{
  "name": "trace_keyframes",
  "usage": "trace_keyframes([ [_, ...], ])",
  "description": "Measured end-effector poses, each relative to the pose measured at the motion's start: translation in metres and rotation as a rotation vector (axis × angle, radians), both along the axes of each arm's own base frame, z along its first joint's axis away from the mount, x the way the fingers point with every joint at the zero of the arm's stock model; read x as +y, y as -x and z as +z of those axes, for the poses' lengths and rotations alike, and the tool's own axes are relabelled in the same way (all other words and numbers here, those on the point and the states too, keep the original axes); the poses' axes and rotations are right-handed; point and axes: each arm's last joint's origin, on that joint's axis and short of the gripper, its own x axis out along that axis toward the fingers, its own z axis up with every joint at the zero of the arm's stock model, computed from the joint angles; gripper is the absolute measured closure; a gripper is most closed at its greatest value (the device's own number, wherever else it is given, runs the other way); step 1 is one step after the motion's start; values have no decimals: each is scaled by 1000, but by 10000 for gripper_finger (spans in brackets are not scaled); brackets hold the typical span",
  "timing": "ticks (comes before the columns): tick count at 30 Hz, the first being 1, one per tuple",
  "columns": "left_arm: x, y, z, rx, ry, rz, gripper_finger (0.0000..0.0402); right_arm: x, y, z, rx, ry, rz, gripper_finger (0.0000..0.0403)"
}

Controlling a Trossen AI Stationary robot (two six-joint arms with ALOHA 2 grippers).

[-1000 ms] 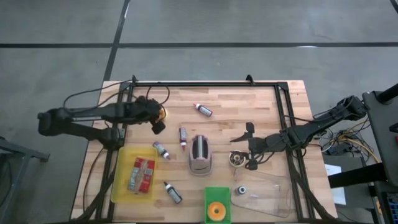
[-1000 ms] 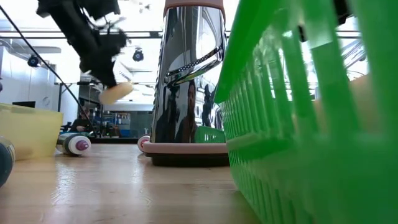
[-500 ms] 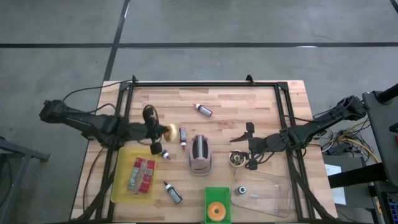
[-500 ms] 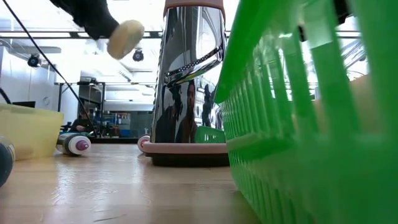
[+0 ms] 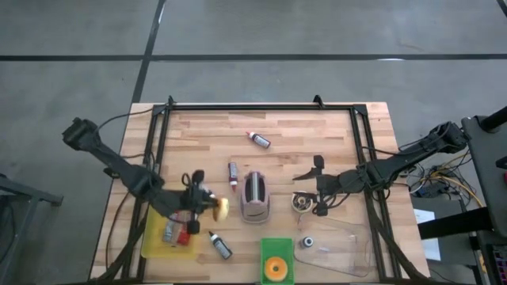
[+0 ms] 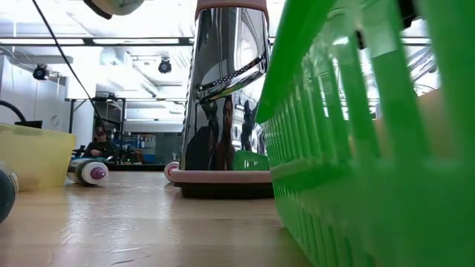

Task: Pick & Place Food Item
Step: Put the yellow donut into the green bin

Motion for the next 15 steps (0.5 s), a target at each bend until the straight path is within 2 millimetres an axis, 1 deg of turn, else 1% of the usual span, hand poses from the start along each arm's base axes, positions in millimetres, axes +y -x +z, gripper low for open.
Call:
trace_keyframes([
  [3, -15, -11, -6, -7, 19, -47, 401, 0, 0, 0, -3, 1, -1, 204],
  [8, -37, -36, -15, -8, 21, -141, 401, -1, 0, 0, -5, 5, -18, 204],
  [15, -64, -69, -17, 1, -34, -217, 401, 0, 0, 0, -6, 4, -18, 204],
])
